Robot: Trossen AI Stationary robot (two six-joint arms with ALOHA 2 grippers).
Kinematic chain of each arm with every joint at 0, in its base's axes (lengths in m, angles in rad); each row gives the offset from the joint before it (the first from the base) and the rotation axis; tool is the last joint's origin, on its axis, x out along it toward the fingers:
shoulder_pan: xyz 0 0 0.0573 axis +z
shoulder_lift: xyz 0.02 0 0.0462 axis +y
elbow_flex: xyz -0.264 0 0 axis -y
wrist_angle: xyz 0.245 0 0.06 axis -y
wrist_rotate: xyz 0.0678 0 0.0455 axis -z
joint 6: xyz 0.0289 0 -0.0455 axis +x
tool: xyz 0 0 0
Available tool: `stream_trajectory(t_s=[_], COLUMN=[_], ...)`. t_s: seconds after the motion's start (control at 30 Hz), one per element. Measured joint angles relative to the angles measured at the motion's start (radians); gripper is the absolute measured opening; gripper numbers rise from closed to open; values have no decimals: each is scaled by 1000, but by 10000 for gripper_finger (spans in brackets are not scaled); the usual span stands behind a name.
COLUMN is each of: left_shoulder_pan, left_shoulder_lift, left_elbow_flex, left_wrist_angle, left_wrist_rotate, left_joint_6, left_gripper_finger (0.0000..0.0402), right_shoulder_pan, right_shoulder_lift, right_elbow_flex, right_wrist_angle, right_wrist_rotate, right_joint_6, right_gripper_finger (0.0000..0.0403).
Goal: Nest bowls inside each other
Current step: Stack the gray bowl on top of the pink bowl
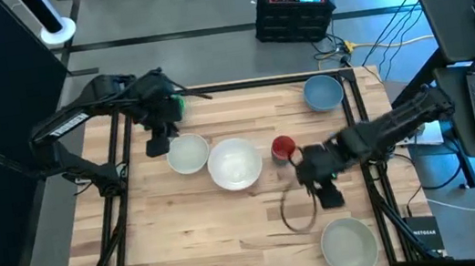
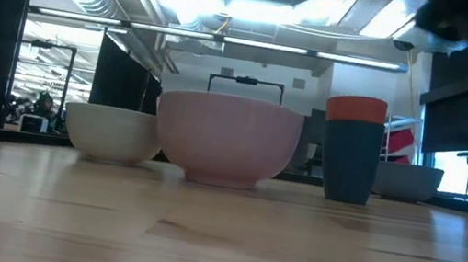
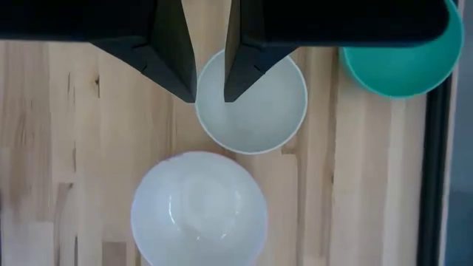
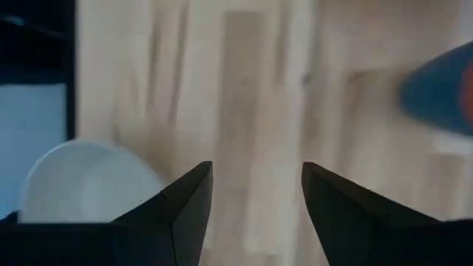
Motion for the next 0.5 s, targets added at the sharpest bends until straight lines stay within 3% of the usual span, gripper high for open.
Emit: stream_trajectory(t_s=[0.3,0.5], left_shoulder_pan=[0,-1], left_shoulder_lift=[-15,-15], left_elbow_flex=[0,0], left_wrist_angle=[1,1], left_wrist_rotate=[-3,-10], left_joint_6=[-34,-46], left_gripper_finger=[54,54], right_shoulder_pan=[326,443], right_shoulder_lift=[0,-1], right_elbow_flex=[-7,-131], right_wrist_angle=[-36,9], right_wrist_rotate=[194,150], right_joint_6=[371,547], right_gripper_finger=[193,193])
